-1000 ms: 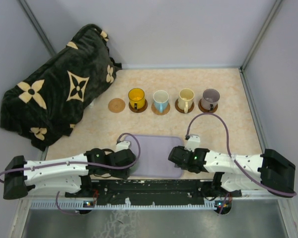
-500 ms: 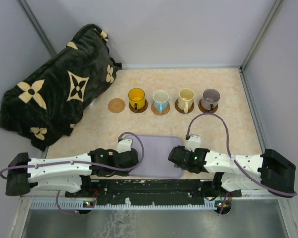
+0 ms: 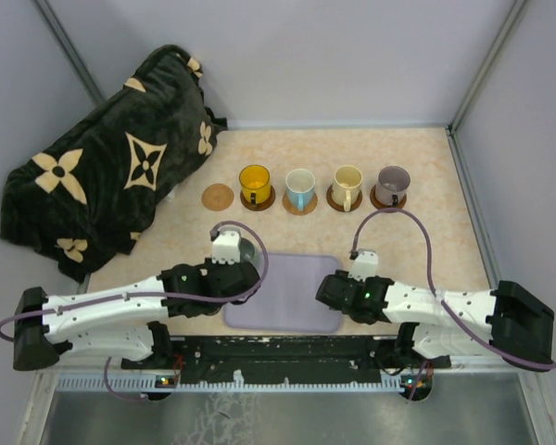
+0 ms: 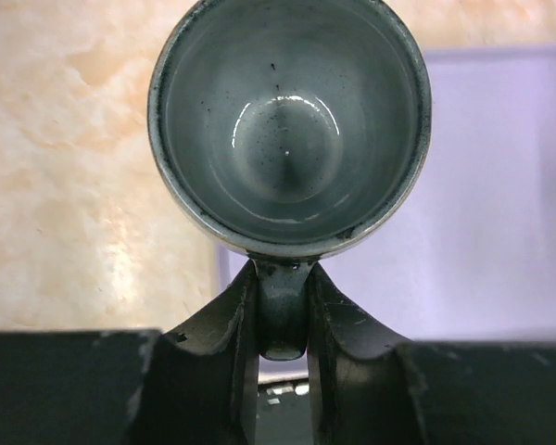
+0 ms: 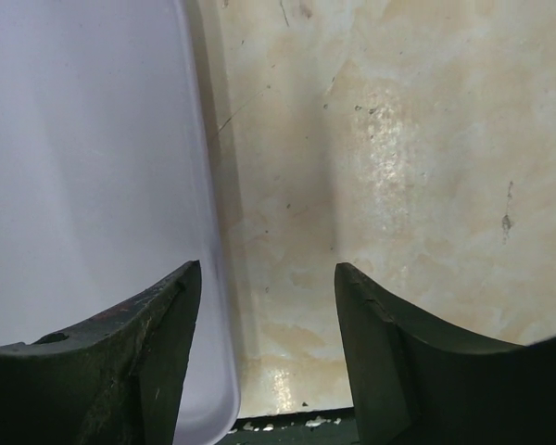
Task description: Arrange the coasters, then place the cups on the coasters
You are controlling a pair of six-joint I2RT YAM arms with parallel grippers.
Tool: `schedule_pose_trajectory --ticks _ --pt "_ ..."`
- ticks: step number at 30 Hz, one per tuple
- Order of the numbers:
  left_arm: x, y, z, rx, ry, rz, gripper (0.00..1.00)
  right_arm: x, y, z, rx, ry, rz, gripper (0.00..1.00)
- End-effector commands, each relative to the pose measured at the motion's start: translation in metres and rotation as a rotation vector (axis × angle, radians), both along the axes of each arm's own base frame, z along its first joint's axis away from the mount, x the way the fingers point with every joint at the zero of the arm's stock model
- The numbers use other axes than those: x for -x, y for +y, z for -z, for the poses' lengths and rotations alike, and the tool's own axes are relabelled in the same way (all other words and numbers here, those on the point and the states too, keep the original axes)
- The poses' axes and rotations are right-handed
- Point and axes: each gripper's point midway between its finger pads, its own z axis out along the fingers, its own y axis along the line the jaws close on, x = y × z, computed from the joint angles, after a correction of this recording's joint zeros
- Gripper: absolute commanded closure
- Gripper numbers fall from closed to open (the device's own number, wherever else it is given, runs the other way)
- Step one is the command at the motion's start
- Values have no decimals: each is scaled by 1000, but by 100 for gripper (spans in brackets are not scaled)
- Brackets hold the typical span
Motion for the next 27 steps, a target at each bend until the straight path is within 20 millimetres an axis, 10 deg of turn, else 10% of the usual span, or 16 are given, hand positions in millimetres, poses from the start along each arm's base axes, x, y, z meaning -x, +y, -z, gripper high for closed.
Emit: schedule_pose_trajectory --ticks 1,27 --pt "-48 21 -36 47 -165 -135 82 -23 4 -30 22 -127 -4 40" --pt "-222 88 -41 64 -250 -265 85 -42 8 -25 5 -117 -4 56"
